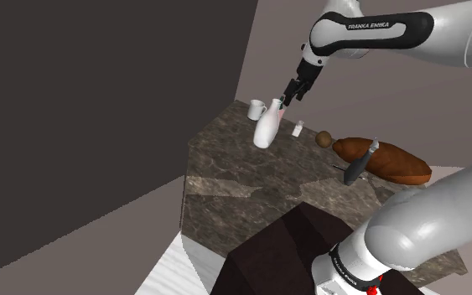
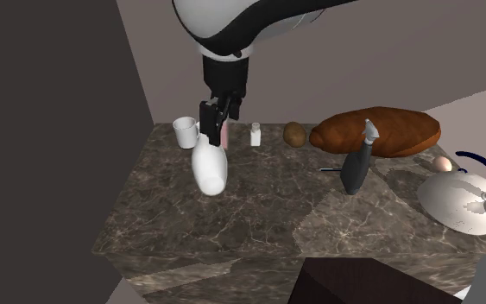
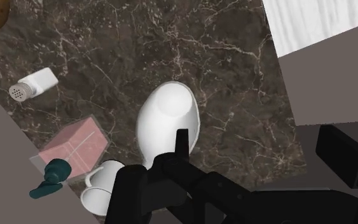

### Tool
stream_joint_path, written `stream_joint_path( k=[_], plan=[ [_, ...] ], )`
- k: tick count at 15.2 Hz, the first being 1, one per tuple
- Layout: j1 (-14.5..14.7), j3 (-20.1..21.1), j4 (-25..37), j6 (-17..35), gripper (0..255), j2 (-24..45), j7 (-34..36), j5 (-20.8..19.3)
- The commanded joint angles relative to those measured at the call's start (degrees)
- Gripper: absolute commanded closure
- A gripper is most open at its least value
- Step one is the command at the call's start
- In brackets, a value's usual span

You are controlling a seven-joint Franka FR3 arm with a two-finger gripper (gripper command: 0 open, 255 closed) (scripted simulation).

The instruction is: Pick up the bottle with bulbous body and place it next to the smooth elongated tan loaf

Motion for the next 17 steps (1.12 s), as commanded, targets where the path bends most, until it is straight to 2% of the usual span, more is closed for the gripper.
stream_joint_path(
  k=[1, 10, 17],
  plan=[
    [-0.1, -1.3, 2.7, 1.2, 0, 4.3, -2.4, 1.3],
    [-3.0, -4.6, 19.4, 2.1, 0, 24.5, -12.9, 9.9],
    [-3.1, -4.3, 16.4, 6.9, 0, 26.4, -13.5, 10.8]
  ],
)
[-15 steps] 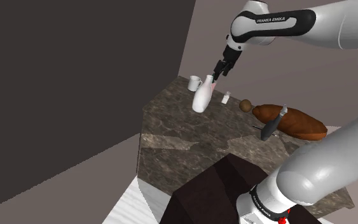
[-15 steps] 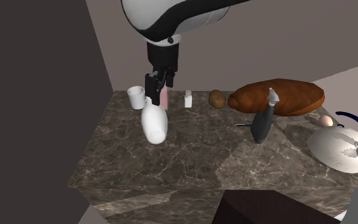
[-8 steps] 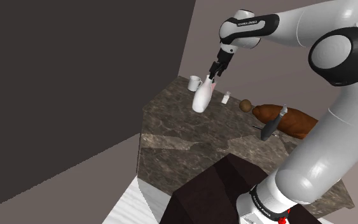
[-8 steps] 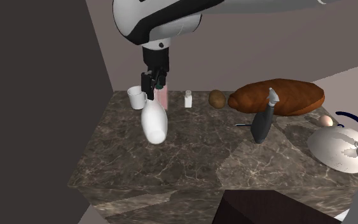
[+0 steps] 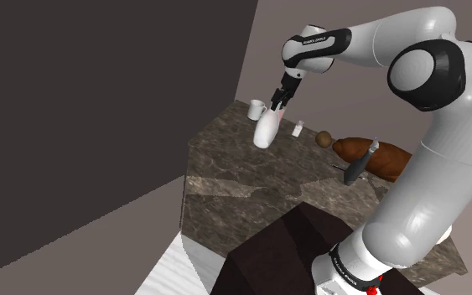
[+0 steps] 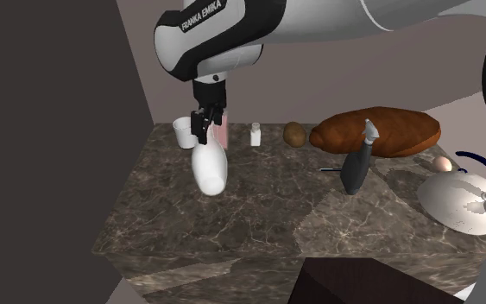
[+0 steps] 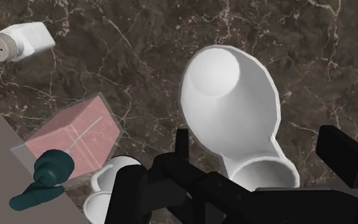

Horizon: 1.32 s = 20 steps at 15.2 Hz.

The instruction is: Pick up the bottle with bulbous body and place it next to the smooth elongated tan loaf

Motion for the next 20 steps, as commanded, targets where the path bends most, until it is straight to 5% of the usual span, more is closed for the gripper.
stream_joint_path(
  k=[1, 8, 9, 20],
  plan=[
    [0.0, 0.1, -0.6, 1.0, 0, 0.5, -0.1, 0.2],
    [0.0, 0.1, -0.6, 1.0, 0, 0.5, -0.1, 0.2],
    [0.0, 0.1, -0.6, 1.0, 255, 0.5, -0.1, 0.2],
    [0.0, 0.0, 0.4, -0.3, 255, 0.0, 0.1, 0.0]
  ],
)
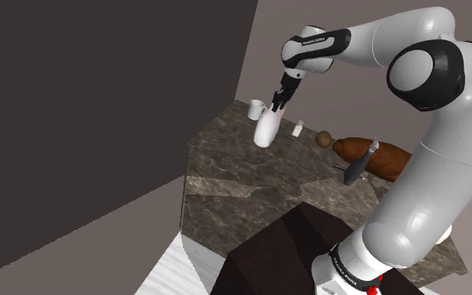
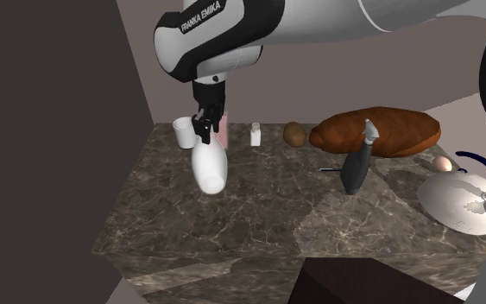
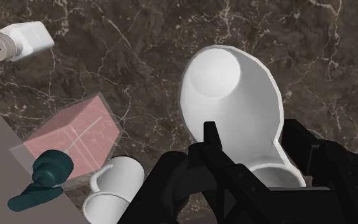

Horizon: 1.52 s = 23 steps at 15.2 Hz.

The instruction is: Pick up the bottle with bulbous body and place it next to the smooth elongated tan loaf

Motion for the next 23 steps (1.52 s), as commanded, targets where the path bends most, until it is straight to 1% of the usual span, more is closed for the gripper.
stream_joint_path(
  k=[1, 12, 23],
  plan=[
    [0.1, 0.0, 0.9, -1.2, 255, -0.4, 0.2, -0.2],
    [0.1, -0.3, 7.2, -9.2, 255, -2.2, 1.1, -1.1],
    [-0.1, -0.4, 15.4, -17.6, 255, -2.3, 1.5, -1.4]
  ],
)
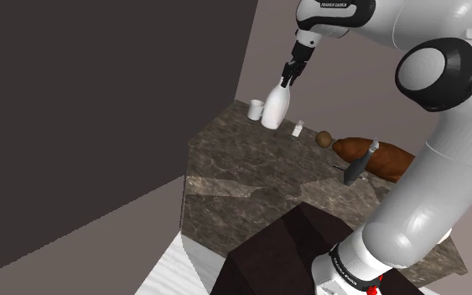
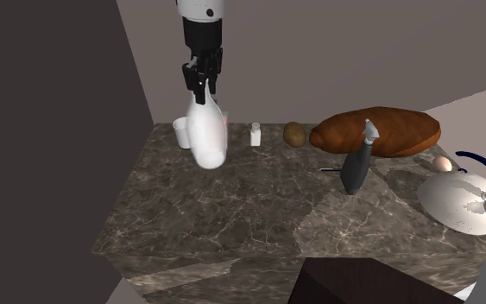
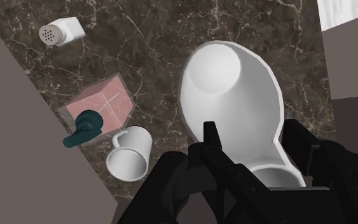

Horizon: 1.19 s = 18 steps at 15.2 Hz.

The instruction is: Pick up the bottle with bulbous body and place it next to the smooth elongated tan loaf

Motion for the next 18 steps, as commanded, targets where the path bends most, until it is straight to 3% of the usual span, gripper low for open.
stream_joint_path(
  k=[1, 15, 18],
  plan=[
    [-0.1, 0.0, 1.8, -1.7, 255, 0.2, 0.0, 0.0],
    [-1.2, -0.3, 16.7, -13.7, 255, 3.1, 0.1, 1.0],
    [-1.3, -0.9, 11.9, -13.0, 255, -1.1, -0.9, -0.2]
  ],
)
